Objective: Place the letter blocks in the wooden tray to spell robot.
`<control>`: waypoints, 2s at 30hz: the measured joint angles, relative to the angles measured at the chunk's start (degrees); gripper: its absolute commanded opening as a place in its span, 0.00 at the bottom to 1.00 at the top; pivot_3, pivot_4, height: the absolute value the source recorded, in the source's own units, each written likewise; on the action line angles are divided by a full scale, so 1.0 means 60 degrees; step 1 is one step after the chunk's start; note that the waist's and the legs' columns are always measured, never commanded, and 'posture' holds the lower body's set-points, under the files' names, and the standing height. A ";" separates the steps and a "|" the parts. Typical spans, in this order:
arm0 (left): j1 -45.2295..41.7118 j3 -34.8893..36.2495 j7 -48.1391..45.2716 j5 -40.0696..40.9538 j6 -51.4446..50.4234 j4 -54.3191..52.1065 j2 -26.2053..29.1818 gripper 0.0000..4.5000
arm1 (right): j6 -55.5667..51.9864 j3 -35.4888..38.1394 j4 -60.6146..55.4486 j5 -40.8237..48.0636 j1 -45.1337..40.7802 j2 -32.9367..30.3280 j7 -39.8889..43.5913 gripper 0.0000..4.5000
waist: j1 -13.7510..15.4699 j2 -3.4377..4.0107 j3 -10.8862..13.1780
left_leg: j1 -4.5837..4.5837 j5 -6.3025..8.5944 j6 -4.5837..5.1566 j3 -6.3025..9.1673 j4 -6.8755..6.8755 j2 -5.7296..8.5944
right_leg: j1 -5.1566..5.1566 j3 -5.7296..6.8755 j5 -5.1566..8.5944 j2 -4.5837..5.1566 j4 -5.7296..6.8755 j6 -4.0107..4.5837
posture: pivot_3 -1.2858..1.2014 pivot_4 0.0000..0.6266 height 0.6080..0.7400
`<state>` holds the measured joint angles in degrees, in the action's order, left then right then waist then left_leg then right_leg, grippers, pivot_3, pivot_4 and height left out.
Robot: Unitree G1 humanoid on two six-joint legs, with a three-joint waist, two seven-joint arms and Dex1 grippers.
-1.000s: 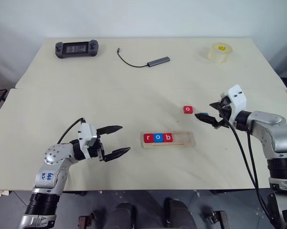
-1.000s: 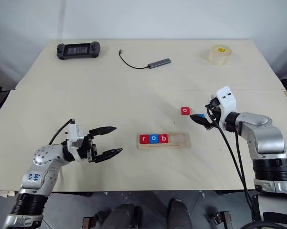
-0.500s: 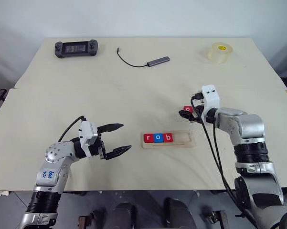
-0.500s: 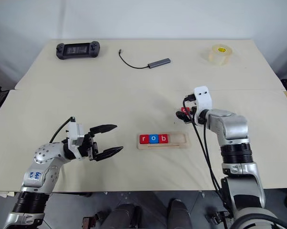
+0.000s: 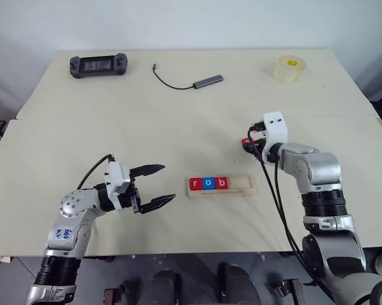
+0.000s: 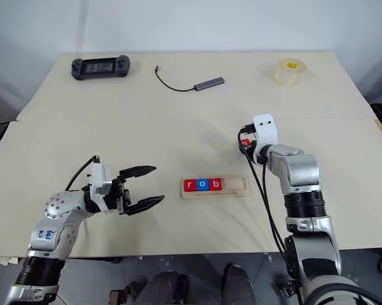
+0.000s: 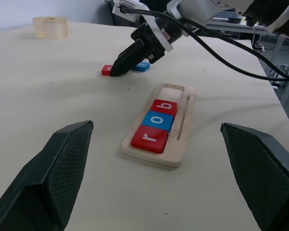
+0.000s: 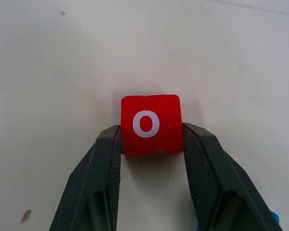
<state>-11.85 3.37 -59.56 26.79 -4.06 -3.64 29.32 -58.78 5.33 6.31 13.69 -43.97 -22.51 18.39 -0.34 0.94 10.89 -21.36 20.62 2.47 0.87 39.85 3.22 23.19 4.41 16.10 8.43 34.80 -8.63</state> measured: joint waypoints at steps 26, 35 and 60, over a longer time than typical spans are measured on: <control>-0.1678 -0.0363 -0.2671 0.0159 0.0055 0.1517 0.0189 1.00 | -0.3776 0.2530 -0.8054 0.1348 0.5923 -0.0819 0.0215 0.99 | 0.0112 -0.0013 -0.0007 | 0.0007 -0.0010 0.0016 -0.0050 -0.0009 0.0015 | 0.0028 -0.0062 -0.0001 0.0004 0.0027 -0.0001 | 0.52 0.24 1.00; -0.1208 -0.0330 -0.2976 0.0177 0.0076 0.1379 0.0395 1.00 | 0.4302 0.1543 -0.4642 0.0436 0.7343 -0.5841 0.5987 0.99 | 0.0038 -0.0054 0.0006 | 0.0021 -0.0011 0.0029 -0.0094 -0.0049 -0.0001 | 0.0020 -0.0062 -0.0003 -0.0004 -0.0021 -0.0008 | 0.52 0.24 1.00; 0.0285 0.0190 -0.1556 0.0348 -0.0364 -0.0512 0.0668 1.00 | 1.0787 -0.2346 0.3173 -0.1211 0.1863 -0.5281 1.1021 0.32 | 0.0045 -0.0047 0.0013 | 0.0025 -0.0002 0.0006 -0.0001 0.0019 -0.0017 | -0.0065 0.0023 -0.0006 0.0009 -0.0056 -0.0010 | 0.52 0.24 1.00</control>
<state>-10.13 4.51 -68.89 28.88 -6.24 -6.71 33.33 5.94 -8.75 25.35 6.43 -32.79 -54.20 84.52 -0.07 0.66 10.97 -21.21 20.61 2.51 0.86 39.97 3.12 22.80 4.55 16.07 8.48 34.46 -8.69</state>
